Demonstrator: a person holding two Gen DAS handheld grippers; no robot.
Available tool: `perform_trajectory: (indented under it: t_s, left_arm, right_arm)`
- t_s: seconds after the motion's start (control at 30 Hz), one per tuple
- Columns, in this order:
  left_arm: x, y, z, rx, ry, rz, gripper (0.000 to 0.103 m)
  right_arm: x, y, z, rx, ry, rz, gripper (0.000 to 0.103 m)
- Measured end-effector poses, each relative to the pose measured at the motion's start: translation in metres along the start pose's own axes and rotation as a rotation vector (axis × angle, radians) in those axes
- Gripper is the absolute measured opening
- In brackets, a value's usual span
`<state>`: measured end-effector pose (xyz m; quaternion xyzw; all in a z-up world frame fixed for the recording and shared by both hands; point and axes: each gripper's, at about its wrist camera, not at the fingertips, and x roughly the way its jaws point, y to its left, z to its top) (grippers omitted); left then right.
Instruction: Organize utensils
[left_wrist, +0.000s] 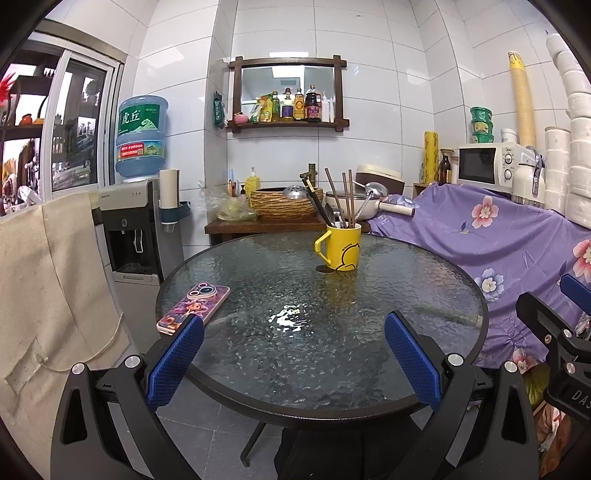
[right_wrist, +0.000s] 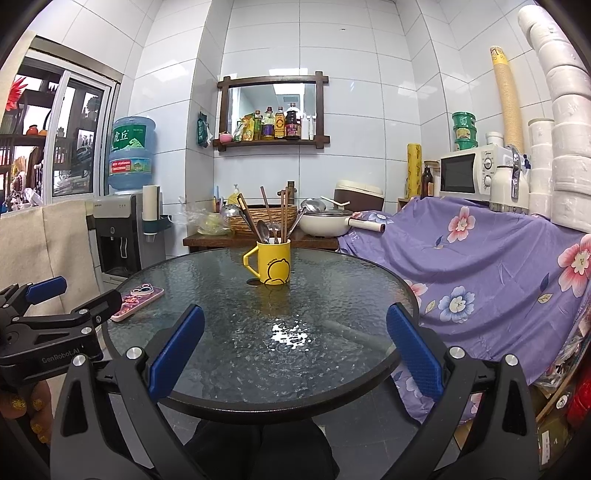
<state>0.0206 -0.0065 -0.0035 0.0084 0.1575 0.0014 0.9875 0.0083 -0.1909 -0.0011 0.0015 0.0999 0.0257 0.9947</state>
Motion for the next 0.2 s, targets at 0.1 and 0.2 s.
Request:
perform_trajectory:
  t_s: [0.1,0.2]
  left_arm:
    - [-0.0001,0.0005,-0.0002,-0.003,0.002,-0.003,0.096]
    - [-0.0003,0.0014,-0.0001,-0.008,0.004,-0.002,0.096]
  right_arm:
    - [0.0003,0.0004,0.0003,-0.001,-0.001,0.000,0.097]
    - [0.0000,0.0003,-0.0001,0.000,-0.002,0.000,0.097]
